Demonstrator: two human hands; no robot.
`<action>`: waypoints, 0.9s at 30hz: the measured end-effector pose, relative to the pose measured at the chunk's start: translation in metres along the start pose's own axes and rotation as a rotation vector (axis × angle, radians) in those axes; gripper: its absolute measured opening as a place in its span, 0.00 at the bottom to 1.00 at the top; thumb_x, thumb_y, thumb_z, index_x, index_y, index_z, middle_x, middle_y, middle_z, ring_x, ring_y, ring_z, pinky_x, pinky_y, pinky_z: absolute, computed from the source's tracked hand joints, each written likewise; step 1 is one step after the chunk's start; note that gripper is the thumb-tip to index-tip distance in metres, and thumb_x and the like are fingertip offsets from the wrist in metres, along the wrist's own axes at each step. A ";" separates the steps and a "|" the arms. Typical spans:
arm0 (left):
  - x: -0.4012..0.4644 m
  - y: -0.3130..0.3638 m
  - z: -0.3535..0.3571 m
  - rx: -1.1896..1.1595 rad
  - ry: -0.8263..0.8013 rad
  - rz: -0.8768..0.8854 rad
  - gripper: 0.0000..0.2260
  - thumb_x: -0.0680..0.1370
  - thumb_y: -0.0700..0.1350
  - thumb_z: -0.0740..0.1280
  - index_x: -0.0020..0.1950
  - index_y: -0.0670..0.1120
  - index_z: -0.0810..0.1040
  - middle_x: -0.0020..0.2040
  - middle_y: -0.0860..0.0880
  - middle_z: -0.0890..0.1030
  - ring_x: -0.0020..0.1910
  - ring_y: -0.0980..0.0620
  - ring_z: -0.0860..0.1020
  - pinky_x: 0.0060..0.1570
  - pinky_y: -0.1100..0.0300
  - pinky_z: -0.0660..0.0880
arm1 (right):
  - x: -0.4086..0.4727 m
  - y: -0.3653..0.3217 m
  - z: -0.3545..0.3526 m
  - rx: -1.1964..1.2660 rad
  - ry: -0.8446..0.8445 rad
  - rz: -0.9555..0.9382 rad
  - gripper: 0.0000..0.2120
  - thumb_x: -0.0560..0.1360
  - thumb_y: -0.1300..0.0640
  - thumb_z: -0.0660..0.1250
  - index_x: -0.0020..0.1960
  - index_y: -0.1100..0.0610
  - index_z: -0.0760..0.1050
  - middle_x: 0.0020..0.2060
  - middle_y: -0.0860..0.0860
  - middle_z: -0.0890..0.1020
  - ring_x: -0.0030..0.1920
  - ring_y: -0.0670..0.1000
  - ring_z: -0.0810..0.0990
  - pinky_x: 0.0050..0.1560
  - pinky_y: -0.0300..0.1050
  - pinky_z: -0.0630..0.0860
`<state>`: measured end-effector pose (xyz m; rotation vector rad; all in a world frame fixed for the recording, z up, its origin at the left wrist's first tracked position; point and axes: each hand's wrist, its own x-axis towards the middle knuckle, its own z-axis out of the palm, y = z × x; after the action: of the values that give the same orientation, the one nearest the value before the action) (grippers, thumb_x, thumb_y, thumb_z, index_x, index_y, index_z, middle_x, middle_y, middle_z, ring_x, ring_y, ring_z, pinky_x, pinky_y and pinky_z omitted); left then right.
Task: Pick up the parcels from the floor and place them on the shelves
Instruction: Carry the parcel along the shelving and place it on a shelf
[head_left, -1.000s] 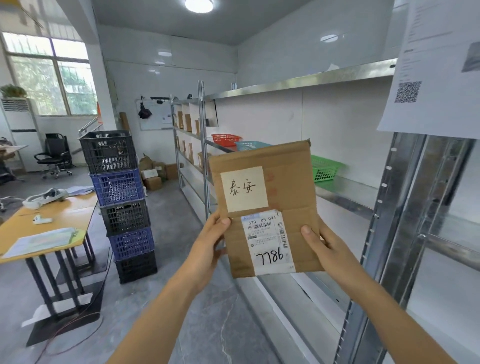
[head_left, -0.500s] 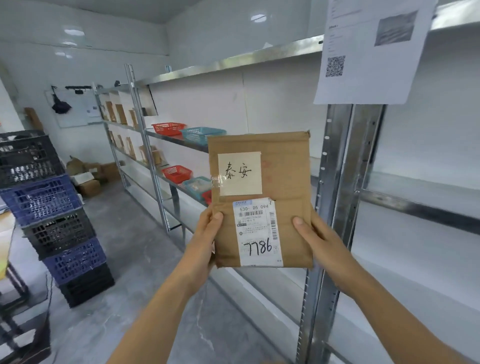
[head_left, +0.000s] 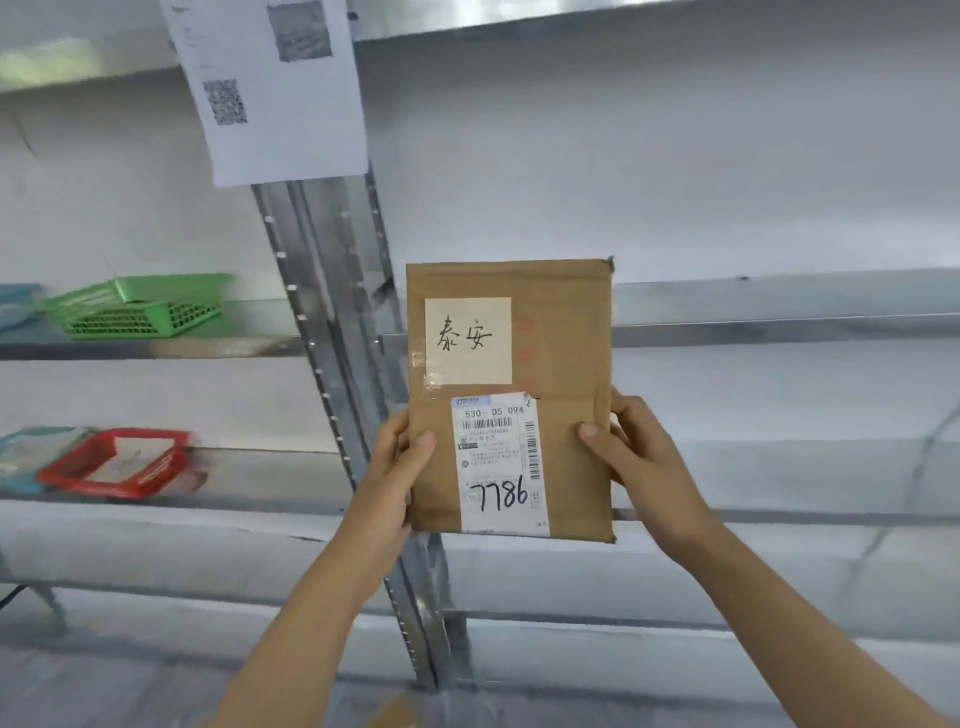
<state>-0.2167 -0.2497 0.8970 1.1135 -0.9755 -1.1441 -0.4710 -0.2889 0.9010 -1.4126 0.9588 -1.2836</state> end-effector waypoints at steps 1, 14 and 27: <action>0.005 -0.006 0.026 0.012 -0.051 -0.010 0.25 0.74 0.57 0.70 0.71 0.60 0.74 0.67 0.53 0.84 0.65 0.49 0.83 0.56 0.43 0.83 | -0.005 0.000 -0.027 -0.002 0.056 0.012 0.14 0.79 0.51 0.70 0.64 0.50 0.76 0.71 0.47 0.79 0.68 0.50 0.80 0.58 0.45 0.80; -0.029 -0.115 0.468 0.169 -0.703 -0.135 0.21 0.79 0.50 0.68 0.71 0.65 0.73 0.63 0.57 0.87 0.59 0.54 0.87 0.49 0.54 0.84 | -0.167 -0.021 -0.446 -0.124 0.636 0.098 0.11 0.82 0.54 0.66 0.64 0.49 0.74 0.61 0.42 0.83 0.53 0.39 0.85 0.54 0.46 0.82; -0.075 -0.181 0.746 0.284 -1.096 -0.242 0.18 0.84 0.43 0.64 0.69 0.62 0.76 0.59 0.54 0.89 0.54 0.52 0.88 0.42 0.54 0.85 | -0.288 -0.032 -0.670 -0.227 0.933 0.208 0.38 0.79 0.46 0.69 0.79 0.27 0.50 0.62 0.46 0.82 0.58 0.46 0.85 0.67 0.56 0.78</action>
<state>-0.9857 -0.3015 0.8585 0.7816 -1.9153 -1.9202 -1.1746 -0.1012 0.8528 -0.7898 1.8570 -1.7337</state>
